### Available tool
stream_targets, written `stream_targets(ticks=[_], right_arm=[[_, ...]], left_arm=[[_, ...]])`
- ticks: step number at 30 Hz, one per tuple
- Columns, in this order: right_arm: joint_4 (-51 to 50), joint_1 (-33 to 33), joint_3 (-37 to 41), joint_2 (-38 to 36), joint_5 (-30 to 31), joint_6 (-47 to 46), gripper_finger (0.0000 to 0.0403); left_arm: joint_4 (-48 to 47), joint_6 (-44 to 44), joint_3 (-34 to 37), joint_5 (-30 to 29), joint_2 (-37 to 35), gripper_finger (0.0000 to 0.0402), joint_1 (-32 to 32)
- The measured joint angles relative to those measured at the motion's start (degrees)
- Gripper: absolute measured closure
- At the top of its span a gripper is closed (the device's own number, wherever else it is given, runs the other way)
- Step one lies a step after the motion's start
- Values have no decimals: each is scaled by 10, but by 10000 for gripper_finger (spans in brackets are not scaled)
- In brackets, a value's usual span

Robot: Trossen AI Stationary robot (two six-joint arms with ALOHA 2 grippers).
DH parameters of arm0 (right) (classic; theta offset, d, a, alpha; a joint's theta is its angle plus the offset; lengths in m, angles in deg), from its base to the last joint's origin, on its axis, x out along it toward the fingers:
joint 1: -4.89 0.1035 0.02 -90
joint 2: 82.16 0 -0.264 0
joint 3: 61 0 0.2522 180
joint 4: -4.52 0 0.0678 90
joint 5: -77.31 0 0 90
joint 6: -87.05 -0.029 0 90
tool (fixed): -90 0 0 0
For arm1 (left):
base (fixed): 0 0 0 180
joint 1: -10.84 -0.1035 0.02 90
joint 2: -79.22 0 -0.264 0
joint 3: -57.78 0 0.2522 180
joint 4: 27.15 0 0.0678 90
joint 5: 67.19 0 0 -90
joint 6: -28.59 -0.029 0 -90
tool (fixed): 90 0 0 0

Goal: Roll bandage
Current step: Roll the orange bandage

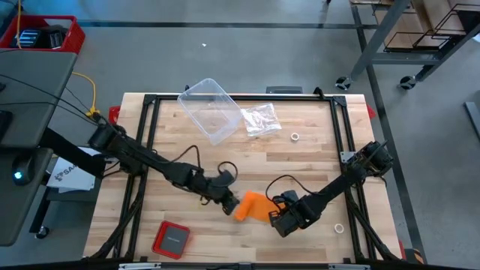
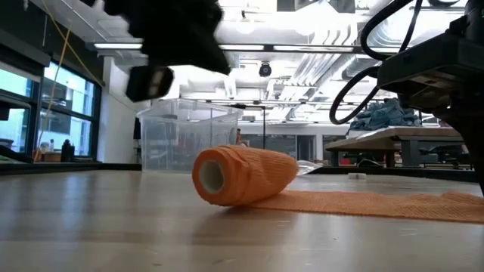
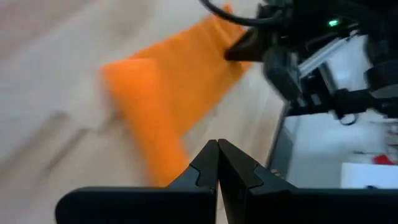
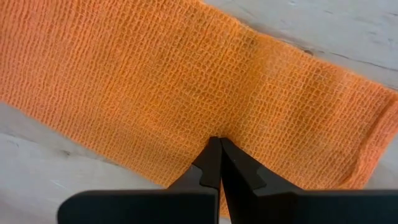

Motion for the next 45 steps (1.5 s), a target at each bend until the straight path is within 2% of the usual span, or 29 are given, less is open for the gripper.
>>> stream_targets(ticks=[3,7,13,17,22,30,36,40,45], right_arm=[[1,0,0,0,0,-1,403],[3,0,0,0,0,0,403],[11,0,1,0,1,-7,403],[14,0,1,0,2,-7,403],[15,0,1,0,7,-11,403],[14,0,1,0,10,-15,403],[12,0,0,0,11,-16,403],[12,0,0,0,12,-16,403],[12,0,0,0,12,-16,403]], left_arm=[[9,2,-37,35,56,401,-1],[0,-45,-105,94,120,401,-2],[-118,-114,-179,76,167,401,-12],[-169,-143,-182,37,165,401,-25],[-173,-151,-181,66,175,401,-35],[-112,-106,-182,82,190,401,-30],[-128,-81,-181,72,204,401,-30],[-171,-87,-182,58,201,401,-37],[-268,-143,-185,39,187,401,-47]])
